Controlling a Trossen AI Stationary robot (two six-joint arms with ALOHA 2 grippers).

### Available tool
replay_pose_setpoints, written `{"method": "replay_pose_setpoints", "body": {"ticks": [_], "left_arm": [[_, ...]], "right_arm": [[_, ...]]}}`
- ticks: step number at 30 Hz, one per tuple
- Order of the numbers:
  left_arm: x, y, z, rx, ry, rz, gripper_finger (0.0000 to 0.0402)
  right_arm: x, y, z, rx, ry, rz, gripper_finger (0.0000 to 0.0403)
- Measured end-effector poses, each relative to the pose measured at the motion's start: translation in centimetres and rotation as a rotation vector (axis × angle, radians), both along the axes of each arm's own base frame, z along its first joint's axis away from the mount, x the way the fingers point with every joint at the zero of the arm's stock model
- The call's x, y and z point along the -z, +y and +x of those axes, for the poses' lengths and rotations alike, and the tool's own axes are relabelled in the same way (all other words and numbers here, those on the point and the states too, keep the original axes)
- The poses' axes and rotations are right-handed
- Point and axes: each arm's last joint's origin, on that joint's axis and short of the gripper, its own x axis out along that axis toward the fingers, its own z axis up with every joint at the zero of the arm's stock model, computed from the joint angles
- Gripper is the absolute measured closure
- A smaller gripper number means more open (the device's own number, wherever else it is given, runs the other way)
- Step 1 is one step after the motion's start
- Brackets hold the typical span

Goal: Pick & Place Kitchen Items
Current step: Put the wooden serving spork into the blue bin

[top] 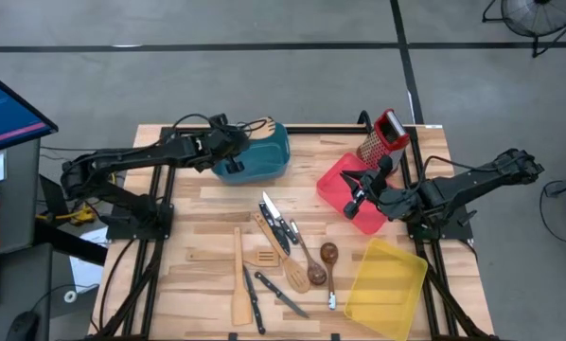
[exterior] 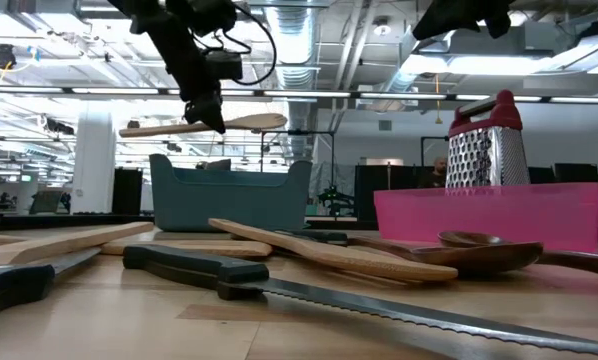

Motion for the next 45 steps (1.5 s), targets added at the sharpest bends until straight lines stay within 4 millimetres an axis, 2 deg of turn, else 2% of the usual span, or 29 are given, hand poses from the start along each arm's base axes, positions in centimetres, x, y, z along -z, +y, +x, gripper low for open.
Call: {"method": "replay_pose_setpoints", "body": {"ticks": [17,45], "left_arm": [[2.7,0.6,1.3,0.023,0.081,-0.072,0.0337],[2.8,0.7,1.5,0.086,0.040,-0.151,0.0337]], "right_arm": [[0.0,0.0,0.0,0.000,0.000,0.000,0.0356],[0.0,0.0,0.0,0.000,0.001,0.000,0.0356]]}}
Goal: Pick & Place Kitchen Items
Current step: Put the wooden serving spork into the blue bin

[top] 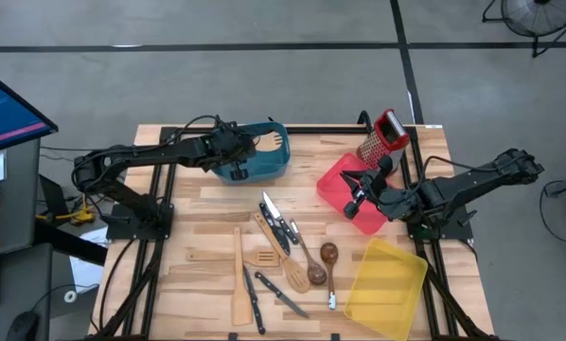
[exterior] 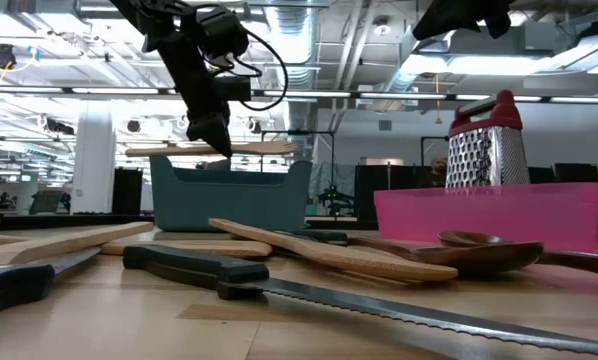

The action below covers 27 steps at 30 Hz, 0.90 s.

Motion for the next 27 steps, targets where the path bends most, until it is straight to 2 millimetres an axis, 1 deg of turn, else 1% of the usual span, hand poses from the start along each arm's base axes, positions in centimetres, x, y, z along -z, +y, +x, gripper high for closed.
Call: {"method": "replay_pose_setpoints", "body": {"ticks": [6,11,17,21,27], "left_arm": [[0.3,0.2,0.1,-0.004,0.011,-0.005,0.0337],[1.2,0.4,0.5,-0.007,0.040,-0.014,0.0337],[1.7,0.6,0.6,-0.042,0.077,0.025,0.0333],[1.7,0.6,0.6,-0.038,0.077,0.022,0.0321],[1.7,0.5,0.6,-0.023,0.068,0.002,0.0286]], "right_arm": [[0.0,0.0,0.0,0.000,0.000,0.000,0.0356],[0.0,0.0,0.0,0.000,0.000,0.000,0.0356],[0.0,0.0,0.0,0.000,0.000,0.000,0.0356],[0.0,0.0,0.0,0.000,0.001,0.000,0.0356],[0.0,0.0,0.0,0.000,0.001,0.000,0.0356]]}}
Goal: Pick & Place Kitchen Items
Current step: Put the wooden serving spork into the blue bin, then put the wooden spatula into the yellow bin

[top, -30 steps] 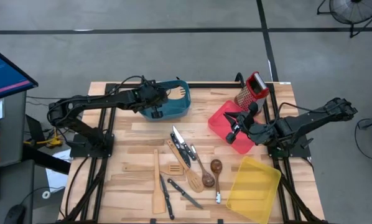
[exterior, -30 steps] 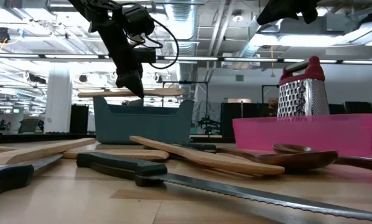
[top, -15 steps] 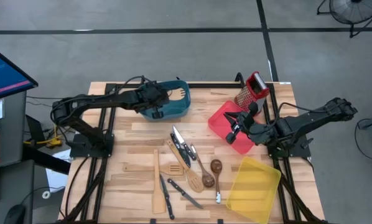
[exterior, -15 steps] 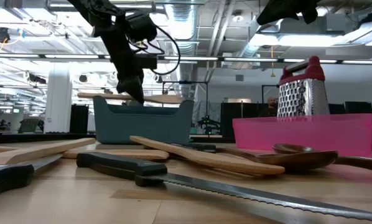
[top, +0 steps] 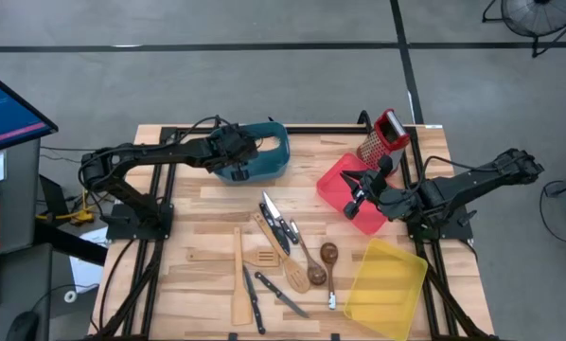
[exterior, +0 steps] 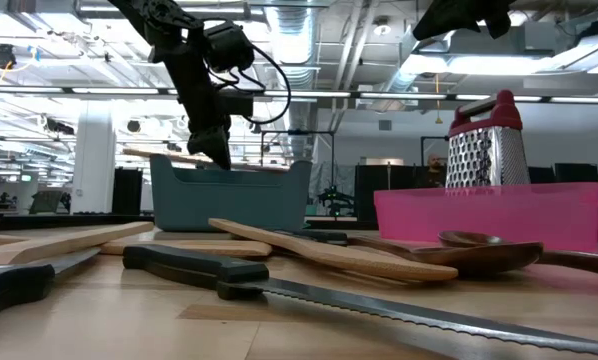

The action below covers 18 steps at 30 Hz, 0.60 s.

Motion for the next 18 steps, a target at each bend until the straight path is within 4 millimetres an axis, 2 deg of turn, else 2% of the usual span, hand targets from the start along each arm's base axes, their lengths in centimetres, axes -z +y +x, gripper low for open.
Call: {"method": "replay_pose_setpoints", "body": {"ticks": [8,11,14,18], "left_arm": [[0.0,0.0,0.0,0.003,-0.004,-0.010,0.0270],[-0.6,-0.5,-0.2,0.020,-0.035,-0.022,0.0265],[-3.0,-1.7,-0.5,0.039,-0.136,-0.007,0.0254],[-7.5,-4.8,-1.9,0.077,-0.350,0.002,0.0232]], "right_arm": [[0.0,0.0,0.0,0.000,0.000,0.000,0.0356],[0.0,0.0,0.0,0.000,0.000,0.000,0.0356],[0.0,0.0,0.0,0.000,0.000,0.000,0.0356],[0.0,0.0,0.0,0.001,0.000,-0.001,0.0356]]}}
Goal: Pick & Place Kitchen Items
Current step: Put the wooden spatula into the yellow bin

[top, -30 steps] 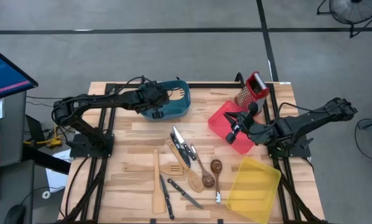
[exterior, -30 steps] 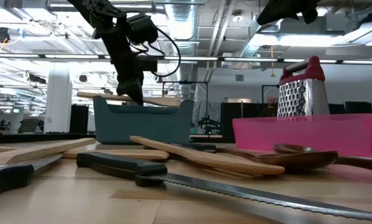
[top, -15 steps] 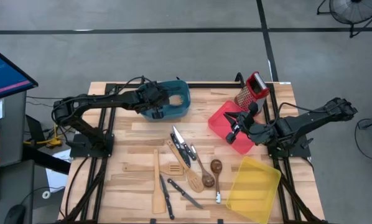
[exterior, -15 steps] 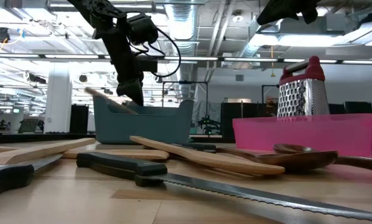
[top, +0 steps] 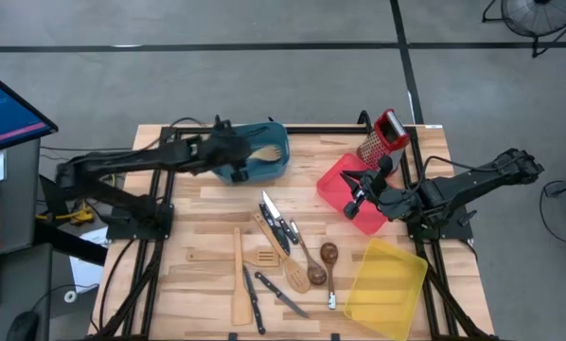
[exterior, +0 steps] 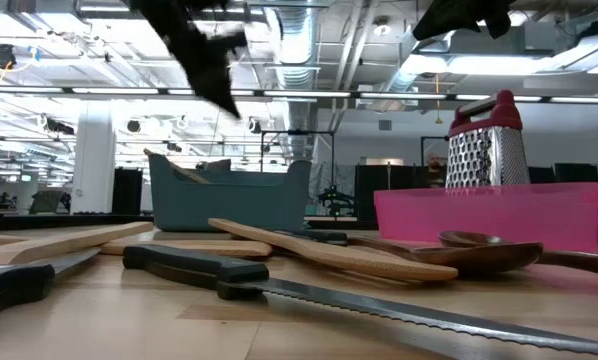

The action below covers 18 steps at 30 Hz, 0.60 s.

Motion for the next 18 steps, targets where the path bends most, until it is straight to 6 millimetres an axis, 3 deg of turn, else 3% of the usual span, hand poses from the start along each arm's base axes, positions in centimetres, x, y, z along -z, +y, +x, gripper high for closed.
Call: {"method": "replay_pose_setpoints", "body": {"ticks": [5,9,12,18], "left_arm": [[-4.5,-4.3,-3.5,0.010,-0.335,-0.132,0.0205],[-5.7,-7.1,-5.6,-0.011,-0.540,-0.357,0.0191],[-4.8,-9.0,-6.1,-0.009,-0.588,-0.515,0.0188],[-0.5,-12.4,-6.0,-0.067,-0.498,-0.765,0.0188]], "right_arm": [[0.0,0.0,0.0,0.002,-0.001,0.000,0.0356],[0.0,0.0,0.0,0.002,-0.001,0.000,0.0356],[0.0,0.0,0.0,0.002,-0.001,0.000,0.0356],[0.0,0.0,0.0,0.003,-0.006,0.006,0.0356]]}}
